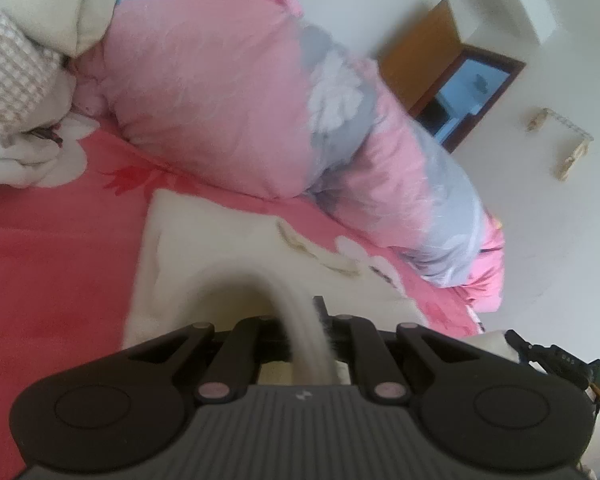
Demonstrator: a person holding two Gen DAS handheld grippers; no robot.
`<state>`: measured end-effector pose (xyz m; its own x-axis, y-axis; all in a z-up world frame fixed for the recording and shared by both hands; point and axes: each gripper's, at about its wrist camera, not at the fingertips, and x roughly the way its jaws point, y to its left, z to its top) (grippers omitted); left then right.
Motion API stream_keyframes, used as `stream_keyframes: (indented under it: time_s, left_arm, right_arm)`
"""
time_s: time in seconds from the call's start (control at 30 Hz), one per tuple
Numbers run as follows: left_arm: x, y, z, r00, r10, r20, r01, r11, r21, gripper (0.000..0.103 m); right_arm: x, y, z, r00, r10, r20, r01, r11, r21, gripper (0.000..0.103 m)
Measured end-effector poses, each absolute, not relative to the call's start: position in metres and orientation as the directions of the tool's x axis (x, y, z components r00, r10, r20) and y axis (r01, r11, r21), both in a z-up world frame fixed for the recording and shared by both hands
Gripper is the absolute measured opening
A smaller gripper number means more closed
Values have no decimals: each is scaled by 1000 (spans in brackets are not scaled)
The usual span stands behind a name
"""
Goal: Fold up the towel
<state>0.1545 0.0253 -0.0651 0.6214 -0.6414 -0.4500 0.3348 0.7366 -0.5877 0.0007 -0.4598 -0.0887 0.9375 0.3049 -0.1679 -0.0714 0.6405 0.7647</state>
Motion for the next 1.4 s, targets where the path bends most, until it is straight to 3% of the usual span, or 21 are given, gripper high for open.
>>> stream_keyframes:
  time_s: [0.37,0.57,0.67,0.73,0.77,0.9,0.97,1.2,1.4]
  left_arm:
    - [213,8,-99,571,-649,-503,322,740,-590,8]
    - [225,14,-113,527,-696,-487,290,686,-667,17]
    - [220,27,-110,541,-732,-414,255,612,-749,48]
    - [211,38,-101,585,-720,-375,232,591,-772,85]
    - [204,44,-95,620,-694,-366,222,603,-767,90]
    - [180,63,-79,659,-664,-353,211,614,-761,92]
    - [165,70,-75,661,-661,-356,206,616,-761,92]
    - [103,77,-75,613,-700,-366,209,591,-779,92]
    - [59,69,-97,581,-722,-375,196,571,-797,91]
  right_arm:
    - [56,-488,-150,933,275,-234,35,577,816,7]
    - [64,-497,-175,917,280,-285,103,522,847,8]
    - [65,-500,-179,909,300,-290,114,490,864,9]
    - [63,-502,-180,905,313,-288,123,456,881,15]
    - [60,-503,-181,906,316,-282,127,432,893,18]
    - [40,-508,-181,922,315,-224,120,316,941,48]
    - [25,-508,-179,929,308,-204,121,269,956,57]
    - [-33,-489,-165,928,341,-151,110,137,984,62]
    - [-75,-455,-165,895,414,-169,173,29,985,63]
